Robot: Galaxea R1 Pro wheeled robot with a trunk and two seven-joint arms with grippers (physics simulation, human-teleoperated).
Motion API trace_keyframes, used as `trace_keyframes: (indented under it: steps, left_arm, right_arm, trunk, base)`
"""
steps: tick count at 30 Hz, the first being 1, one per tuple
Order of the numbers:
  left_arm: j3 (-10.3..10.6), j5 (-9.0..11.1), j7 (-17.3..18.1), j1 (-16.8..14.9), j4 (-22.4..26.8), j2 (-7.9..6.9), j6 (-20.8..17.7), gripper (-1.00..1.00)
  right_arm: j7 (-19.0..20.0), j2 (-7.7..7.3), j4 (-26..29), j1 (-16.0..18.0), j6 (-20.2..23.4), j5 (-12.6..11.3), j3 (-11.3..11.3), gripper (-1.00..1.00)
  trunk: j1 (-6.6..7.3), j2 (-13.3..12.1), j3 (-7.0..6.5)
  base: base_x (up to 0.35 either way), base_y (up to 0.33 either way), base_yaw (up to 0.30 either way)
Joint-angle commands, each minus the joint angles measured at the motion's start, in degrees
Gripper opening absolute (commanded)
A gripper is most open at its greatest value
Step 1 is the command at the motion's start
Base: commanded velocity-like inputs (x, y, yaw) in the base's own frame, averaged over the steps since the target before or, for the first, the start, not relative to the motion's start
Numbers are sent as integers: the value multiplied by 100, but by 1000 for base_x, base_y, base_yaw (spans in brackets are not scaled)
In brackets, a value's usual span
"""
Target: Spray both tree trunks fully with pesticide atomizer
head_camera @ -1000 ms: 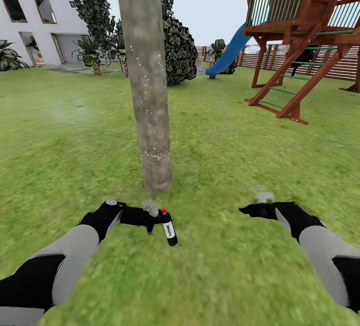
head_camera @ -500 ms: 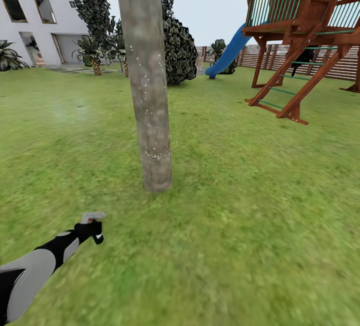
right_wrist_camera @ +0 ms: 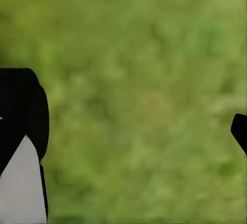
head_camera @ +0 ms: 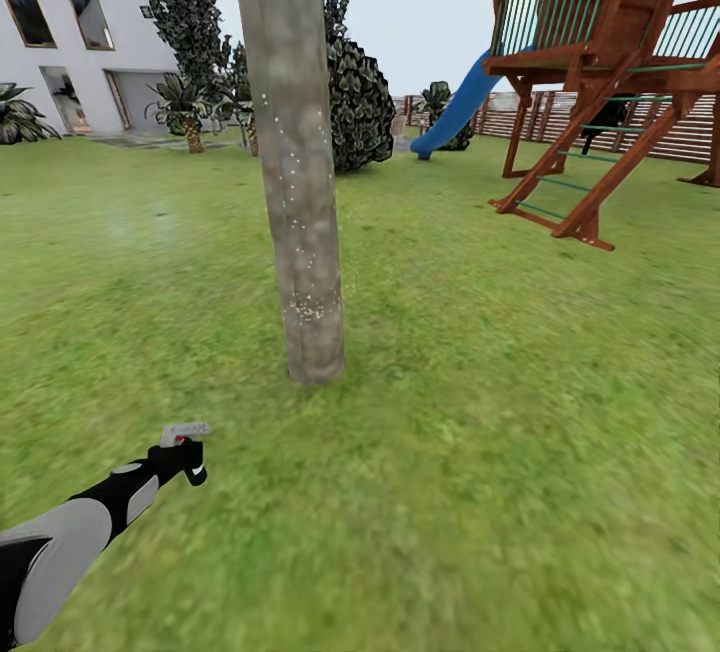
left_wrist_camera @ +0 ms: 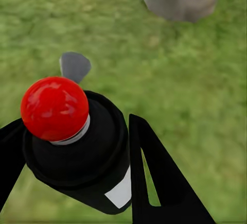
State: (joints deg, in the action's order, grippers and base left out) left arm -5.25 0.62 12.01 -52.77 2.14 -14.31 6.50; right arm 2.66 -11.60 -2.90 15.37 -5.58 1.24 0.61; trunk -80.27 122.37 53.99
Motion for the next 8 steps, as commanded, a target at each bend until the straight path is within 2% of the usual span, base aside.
trace_keyframes:
  steps: [1, 8]
  left_arm:
    - [-47, 8, 36, -3, -5, -1, 10, -100]
    - [-90, 35, 41, -2, 14, 7, 18, -100]
  right_arm:
    - [15, 12, -27, 10, -44, 10, 2, 100]
    - [15, 25, -27, 10, -48, 8, 1, 100]
  trunk:
    - [1, 2, 4]
    - [1, 2, 4]
  base:
    - [-3, 0, 0]
    - [0, 0, 0]
